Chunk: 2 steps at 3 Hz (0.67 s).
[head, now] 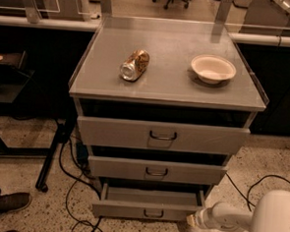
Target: Close bottom drawer
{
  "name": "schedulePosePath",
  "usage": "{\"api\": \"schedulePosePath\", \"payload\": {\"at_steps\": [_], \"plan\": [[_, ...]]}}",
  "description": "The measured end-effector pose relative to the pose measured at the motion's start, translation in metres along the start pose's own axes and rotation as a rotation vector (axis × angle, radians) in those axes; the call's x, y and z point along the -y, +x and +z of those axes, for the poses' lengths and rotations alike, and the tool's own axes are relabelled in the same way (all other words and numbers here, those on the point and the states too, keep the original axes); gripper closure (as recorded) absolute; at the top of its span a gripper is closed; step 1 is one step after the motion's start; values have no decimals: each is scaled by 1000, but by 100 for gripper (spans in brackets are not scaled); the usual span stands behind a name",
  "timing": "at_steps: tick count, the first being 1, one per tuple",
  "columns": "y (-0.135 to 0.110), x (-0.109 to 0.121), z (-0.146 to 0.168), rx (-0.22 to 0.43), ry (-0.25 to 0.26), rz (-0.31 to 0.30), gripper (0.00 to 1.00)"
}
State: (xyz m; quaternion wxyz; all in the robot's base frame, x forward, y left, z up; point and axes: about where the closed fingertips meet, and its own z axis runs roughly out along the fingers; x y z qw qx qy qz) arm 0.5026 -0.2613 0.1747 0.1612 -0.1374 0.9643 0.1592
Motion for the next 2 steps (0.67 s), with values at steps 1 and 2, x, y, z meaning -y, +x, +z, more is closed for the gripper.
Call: {"api": "schedulePosePath", "payload": {"at_steps": [1, 2], "plan": [[-15, 4, 5, 45, 21, 27, 100], [-32, 10, 2, 98, 41, 45, 100]]}}
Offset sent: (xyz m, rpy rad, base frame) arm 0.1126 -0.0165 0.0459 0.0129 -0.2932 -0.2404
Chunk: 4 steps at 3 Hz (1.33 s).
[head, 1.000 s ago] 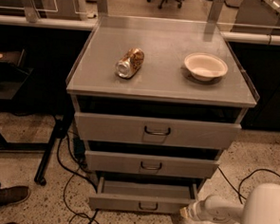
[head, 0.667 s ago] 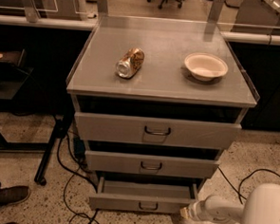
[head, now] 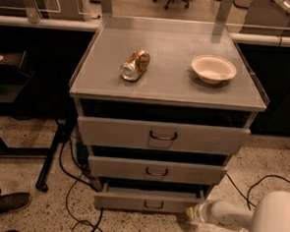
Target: Close bottom drawer
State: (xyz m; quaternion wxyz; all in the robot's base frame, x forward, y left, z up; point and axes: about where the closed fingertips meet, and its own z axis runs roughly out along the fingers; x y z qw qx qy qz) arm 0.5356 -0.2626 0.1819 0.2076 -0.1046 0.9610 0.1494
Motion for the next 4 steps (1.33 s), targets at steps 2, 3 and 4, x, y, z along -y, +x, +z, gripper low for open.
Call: {"api": "schedulePosePath", "payload": {"at_steps": [2, 3, 4], "plan": [[-49, 15, 1, 129, 39, 37, 100], [-49, 23, 14, 122, 59, 45, 100], [-60, 27, 18, 149, 73, 45, 100]]}}
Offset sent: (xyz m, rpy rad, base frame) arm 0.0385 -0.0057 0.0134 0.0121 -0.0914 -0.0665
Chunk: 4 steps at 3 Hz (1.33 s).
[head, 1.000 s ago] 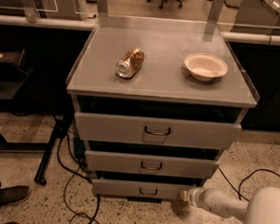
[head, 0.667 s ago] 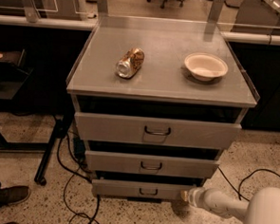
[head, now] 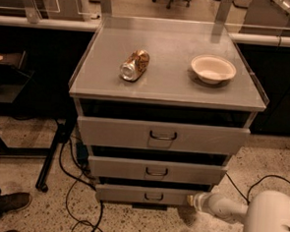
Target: Close bottom drawer
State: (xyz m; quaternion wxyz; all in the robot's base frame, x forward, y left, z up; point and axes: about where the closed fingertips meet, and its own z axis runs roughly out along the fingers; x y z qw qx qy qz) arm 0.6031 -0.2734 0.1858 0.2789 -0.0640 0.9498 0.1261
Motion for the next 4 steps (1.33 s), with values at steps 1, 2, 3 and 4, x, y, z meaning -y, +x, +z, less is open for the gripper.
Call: {"api": "schedulePosePath", "payload": {"at_steps": [1, 2, 3, 4], "plan": [[-7, 3, 3, 23, 10, 1, 100], [-7, 3, 3, 23, 10, 1, 100], [-3, -1, -4, -8, -4, 1, 100], [18, 0, -34, -50, -19, 15, 100]]}}
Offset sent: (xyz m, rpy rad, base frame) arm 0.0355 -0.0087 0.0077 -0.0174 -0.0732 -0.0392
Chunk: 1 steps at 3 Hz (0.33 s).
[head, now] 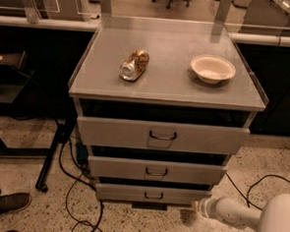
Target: Close bottom drawer
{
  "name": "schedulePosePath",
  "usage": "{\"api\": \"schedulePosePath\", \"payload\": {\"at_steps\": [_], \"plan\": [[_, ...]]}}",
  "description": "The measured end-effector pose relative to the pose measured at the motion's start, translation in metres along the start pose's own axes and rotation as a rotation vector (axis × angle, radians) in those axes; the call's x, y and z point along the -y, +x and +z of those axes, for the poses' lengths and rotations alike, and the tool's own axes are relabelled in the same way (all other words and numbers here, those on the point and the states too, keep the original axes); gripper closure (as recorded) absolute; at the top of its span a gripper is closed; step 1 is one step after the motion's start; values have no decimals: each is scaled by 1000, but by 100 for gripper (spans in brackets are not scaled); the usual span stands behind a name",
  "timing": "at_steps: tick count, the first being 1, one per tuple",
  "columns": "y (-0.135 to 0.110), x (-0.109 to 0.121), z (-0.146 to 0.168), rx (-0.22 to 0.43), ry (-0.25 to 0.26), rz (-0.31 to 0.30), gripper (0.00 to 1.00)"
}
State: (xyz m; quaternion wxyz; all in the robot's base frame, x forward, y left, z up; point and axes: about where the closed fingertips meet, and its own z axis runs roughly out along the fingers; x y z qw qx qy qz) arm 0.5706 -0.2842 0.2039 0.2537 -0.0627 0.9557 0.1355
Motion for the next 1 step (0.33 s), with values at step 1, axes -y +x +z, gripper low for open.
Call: {"api": "schedulePosePath", "payload": {"at_steps": [1], "plan": [[13, -3, -8, -20, -9, 5, 78]]}}
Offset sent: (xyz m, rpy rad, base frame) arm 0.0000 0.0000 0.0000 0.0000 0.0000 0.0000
